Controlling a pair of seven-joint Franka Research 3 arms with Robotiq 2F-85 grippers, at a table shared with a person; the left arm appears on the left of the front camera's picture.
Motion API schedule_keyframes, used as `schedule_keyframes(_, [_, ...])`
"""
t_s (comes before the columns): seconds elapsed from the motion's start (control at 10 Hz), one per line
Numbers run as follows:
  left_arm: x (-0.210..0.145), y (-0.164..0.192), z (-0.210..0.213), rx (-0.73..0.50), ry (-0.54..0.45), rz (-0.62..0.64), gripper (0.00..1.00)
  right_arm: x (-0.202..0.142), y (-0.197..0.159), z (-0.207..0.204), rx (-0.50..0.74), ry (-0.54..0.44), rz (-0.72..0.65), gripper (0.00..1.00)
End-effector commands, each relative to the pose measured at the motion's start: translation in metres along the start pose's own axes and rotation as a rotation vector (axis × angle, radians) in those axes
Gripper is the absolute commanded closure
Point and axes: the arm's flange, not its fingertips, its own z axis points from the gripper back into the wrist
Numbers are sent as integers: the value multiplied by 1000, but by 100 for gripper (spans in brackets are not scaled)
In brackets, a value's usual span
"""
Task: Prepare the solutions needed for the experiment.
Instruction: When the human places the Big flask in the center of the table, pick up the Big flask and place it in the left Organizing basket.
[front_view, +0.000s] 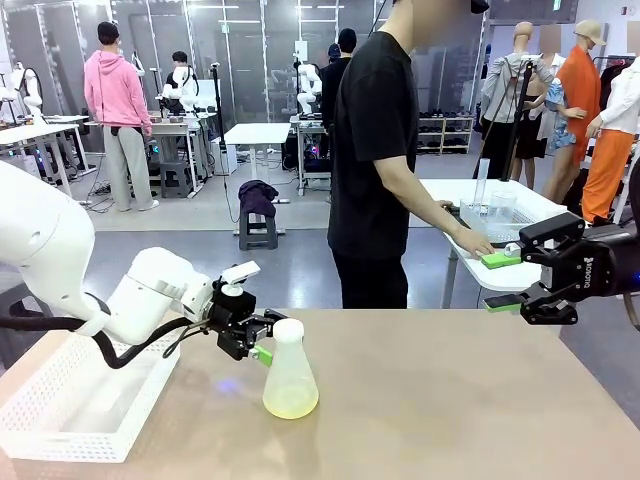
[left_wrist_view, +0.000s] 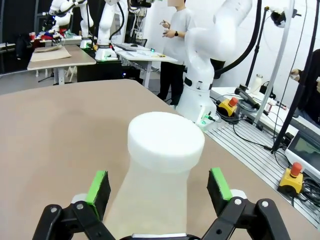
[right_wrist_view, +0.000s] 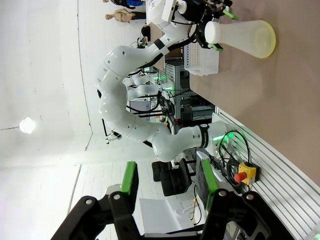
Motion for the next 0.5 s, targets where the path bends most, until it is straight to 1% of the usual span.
schedule_keyframes(0.0, [-1, 12, -5, -7, -51, -39, 0, 0, 1, 0, 4, 1, 11, 38])
schedule_keyframes(0.1, [-1, 13, -8, -19, -65, -55, 0, 0, 1, 0, 4, 1, 11, 38])
schedule_keyframes(0.4, [-1, 11, -20, -124, -102, -34, 0, 0, 1, 0, 4, 1, 11, 38])
